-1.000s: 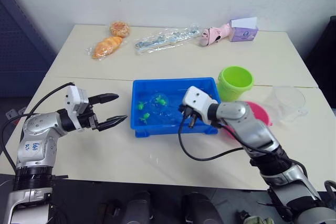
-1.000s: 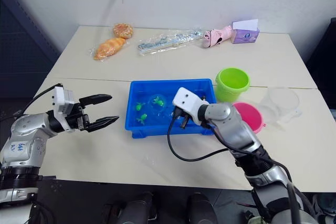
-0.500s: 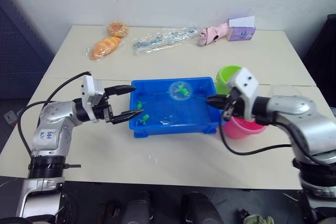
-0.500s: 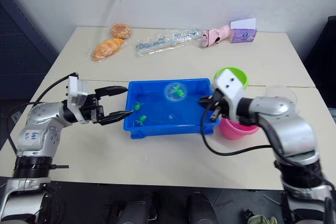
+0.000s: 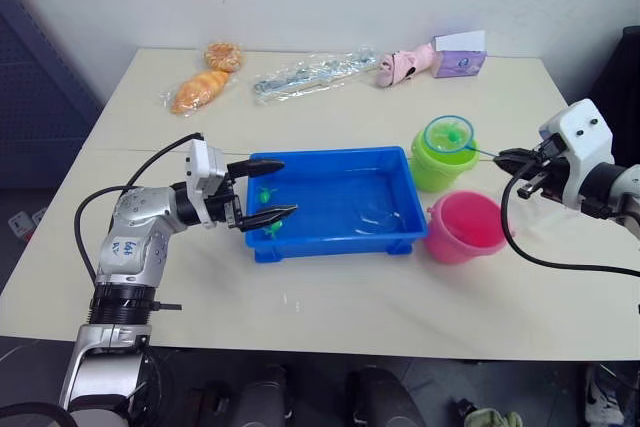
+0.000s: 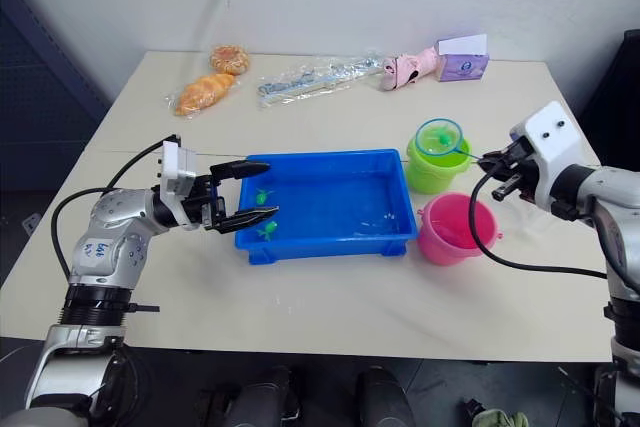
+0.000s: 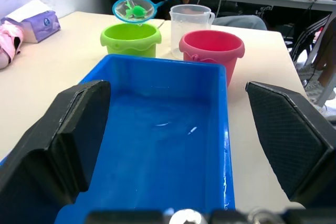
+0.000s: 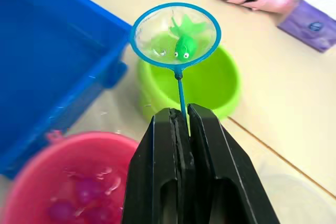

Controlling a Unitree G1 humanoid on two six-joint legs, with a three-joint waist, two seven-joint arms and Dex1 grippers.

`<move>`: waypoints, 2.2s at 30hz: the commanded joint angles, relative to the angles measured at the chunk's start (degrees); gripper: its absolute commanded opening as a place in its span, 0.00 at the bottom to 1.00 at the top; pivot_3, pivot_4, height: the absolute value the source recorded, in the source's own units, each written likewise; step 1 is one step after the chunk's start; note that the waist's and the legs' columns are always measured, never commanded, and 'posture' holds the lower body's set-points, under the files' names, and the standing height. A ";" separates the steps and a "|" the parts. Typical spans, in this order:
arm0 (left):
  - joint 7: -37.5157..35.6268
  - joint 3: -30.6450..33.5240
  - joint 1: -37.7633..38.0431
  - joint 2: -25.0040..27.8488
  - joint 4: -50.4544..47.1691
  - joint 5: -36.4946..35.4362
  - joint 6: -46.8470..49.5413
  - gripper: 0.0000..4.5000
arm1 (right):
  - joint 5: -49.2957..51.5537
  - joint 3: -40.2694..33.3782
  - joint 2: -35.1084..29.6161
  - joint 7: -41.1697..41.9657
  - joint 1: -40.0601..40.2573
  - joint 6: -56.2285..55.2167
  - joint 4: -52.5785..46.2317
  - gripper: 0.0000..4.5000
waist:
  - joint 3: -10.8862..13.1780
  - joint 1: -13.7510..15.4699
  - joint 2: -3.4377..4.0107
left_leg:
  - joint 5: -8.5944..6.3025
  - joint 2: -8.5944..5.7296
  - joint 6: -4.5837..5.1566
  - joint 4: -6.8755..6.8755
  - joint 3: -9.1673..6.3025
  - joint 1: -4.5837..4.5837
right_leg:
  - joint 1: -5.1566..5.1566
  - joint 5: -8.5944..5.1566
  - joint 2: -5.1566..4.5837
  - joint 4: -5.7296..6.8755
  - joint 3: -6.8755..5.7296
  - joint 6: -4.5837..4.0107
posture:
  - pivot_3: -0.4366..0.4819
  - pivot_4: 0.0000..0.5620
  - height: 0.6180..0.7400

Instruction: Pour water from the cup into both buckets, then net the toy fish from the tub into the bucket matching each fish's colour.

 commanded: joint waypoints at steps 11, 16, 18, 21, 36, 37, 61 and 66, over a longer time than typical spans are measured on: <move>1.70 -0.14 -1.51 -2.81 -2.42 -1.24 1.01 0.98 | -22.62 9.40 -6.05 -10.12 -0.29 -41.22 14.35 0.00 | 0.00 -0.03 0.00 | 0.04 0.03 -0.04 0.02 0.06 0.00 | -0.02 0.00 0.03 0.01 0.02 0.01 | 0.48 0.27 1.00; 2.67 -0.12 -1.38 -3.75 -2.74 -1.07 1.19 0.98 | -30.65 11.45 -7.34 -15.90 0.69 -50.24 15.86 0.00 | 0.00 0.01 0.01 | 0.04 0.03 -0.06 0.04 0.08 0.00 | -0.02 0.00 0.04 0.02 0.03 0.01 | 0.48 0.27 1.00; 2.77 -0.34 -1.36 -4.10 -2.58 -0.81 1.02 0.98 | -36.03 13.06 -8.94 -19.61 0.93 -55.64 16.31 0.00 | 0.00 0.01 0.01 | 0.05 0.04 -0.06 0.04 0.08 0.01 | -0.02 0.00 0.04 0.02 0.03 0.01 | 0.48 0.27 1.00; 2.79 -0.49 -1.66 -4.44 -2.31 -0.65 0.90 0.98 | -41.96 14.71 -10.60 -23.92 0.82 -59.58 17.74 0.00 | 0.00 0.00 0.01 | 0.06 0.03 -0.08 0.05 0.09 0.01 | -0.02 0.00 0.05 0.02 0.04 0.01 | 0.48 0.27 1.00; 3.13 -0.99 -2.95 -5.81 -1.28 -0.30 0.58 0.98 | -60.56 18.78 -13.96 -50.24 -0.01 -71.97 28.09 0.00 | 0.00 -0.04 0.01 | 0.15 0.09 -0.19 0.04 0.16 0.03 | -0.04 -0.01 0.12 0.06 0.11 0.01 | 0.48 0.27 1.00; 3.17 -1.03 -2.87 -5.93 -1.43 -0.34 0.66 0.98 | -62.13 19.17 -14.09 -51.80 -0.16 -71.44 28.35 0.00 | 0.00 -0.08 0.01 | 0.15 0.09 -0.19 0.05 0.16 0.03 | -0.04 0.00 0.12 0.06 0.11 0.00 | 0.48 0.27 1.00; 4.86 -1.88 -2.04 -6.80 -2.88 -0.44 0.41 0.98 | -64.36 24.92 -11.05 -53.65 -3.84 -69.41 32.57 0.00 | 0.01 -0.01 0.02 | 0.19 0.15 -0.21 0.04 0.25 0.05 | -0.08 0.00 0.17 0.12 0.17 0.00 | 0.48 0.27 1.00; 5.29 -1.74 -1.95 -6.71 -3.28 -0.64 0.61 0.98 | -62.52 22.14 -11.69 -54.52 -6.62 -66.96 32.85 0.00 | 0.02 -0.17 0.05 | 0.20 0.13 -0.19 0.07 0.31 0.04 | -0.10 0.00 0.16 0.15 0.19 0.00 | 0.48 0.27 1.00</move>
